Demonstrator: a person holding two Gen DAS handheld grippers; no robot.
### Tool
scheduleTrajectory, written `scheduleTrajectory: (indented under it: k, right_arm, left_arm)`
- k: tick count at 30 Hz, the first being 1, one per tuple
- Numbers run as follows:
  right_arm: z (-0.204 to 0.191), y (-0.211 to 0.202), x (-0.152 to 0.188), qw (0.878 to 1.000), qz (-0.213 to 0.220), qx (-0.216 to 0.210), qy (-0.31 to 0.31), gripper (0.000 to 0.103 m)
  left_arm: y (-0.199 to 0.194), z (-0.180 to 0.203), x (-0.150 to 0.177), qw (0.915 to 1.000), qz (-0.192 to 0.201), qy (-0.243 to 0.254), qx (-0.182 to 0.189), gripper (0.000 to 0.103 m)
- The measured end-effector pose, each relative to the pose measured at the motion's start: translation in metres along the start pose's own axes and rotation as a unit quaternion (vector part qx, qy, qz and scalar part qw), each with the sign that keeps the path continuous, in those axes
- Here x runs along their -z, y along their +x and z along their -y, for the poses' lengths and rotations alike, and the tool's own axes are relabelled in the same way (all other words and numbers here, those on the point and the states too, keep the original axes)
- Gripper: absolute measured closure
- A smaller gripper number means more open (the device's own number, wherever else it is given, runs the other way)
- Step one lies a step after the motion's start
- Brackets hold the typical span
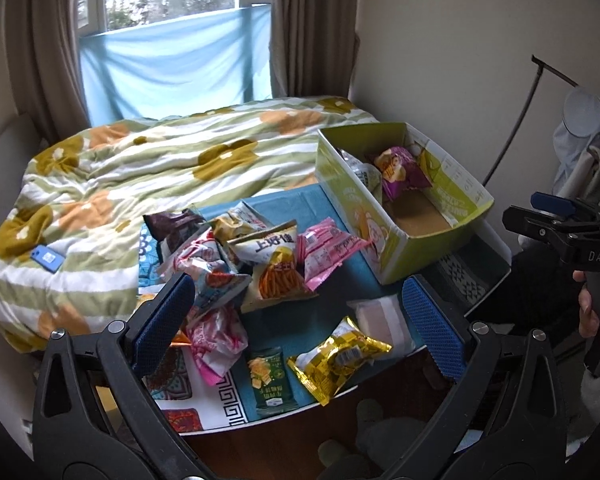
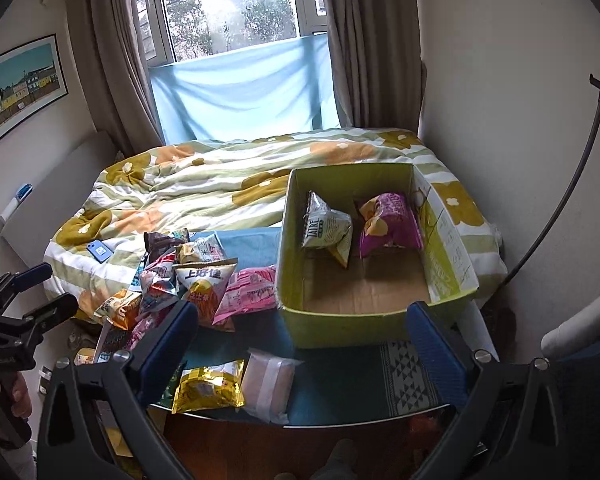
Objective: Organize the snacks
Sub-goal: 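Withdraw both tools from the box back toward the snack pile, then grasp the yellow foil bag with left gripper while right gripper grasps white wrapped pad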
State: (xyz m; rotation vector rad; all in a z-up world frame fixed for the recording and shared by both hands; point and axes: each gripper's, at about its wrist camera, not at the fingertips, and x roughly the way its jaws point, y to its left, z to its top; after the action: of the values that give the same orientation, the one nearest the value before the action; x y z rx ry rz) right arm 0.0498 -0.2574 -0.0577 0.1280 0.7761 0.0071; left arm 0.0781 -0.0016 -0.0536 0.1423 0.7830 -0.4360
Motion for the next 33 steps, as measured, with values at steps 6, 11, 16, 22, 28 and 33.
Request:
scheduleTrajectory:
  k: [6, 11, 16, 22, 28, 33]
  right_arm:
    - [-0.009, 0.020, 0.026, 1.000, -0.022, -0.011, 0.007, 0.000]
    - [-0.013, 0.049, 0.049, 0.998, -0.052, -0.018, 0.015, 0.000]
    - [-0.013, 0.085, 0.074, 0.996, -0.085, -0.011, 0.025, 0.000]
    - [-0.013, 0.127, 0.096, 0.991, -0.126, -0.007, 0.042, 0.000]
    - [-0.019, 0.154, 0.105, 0.988, -0.147, -0.009, 0.048, 0.000]
    - [-0.023, 0.168, 0.109, 0.987, -0.156, -0.003, 0.048, 0.000]
  left_arm:
    - [0.043, 0.020, 0.023, 0.9947, -0.055, 0.072, 0.048, 0.001]
    - [0.092, 0.030, 0.053, 0.9837, -0.110, 0.119, 0.080, 0.001]
    - [0.141, 0.032, 0.080, 0.9742, -0.154, 0.135, 0.095, 0.001]
    - [0.182, 0.027, 0.103, 0.9669, -0.189, 0.141, 0.097, 0.008]
    - [0.205, 0.028, 0.117, 0.9596, -0.216, 0.139, 0.114, 0.023]
    - [0.209, 0.028, 0.120, 0.9600, -0.214, 0.130, 0.125, 0.029]
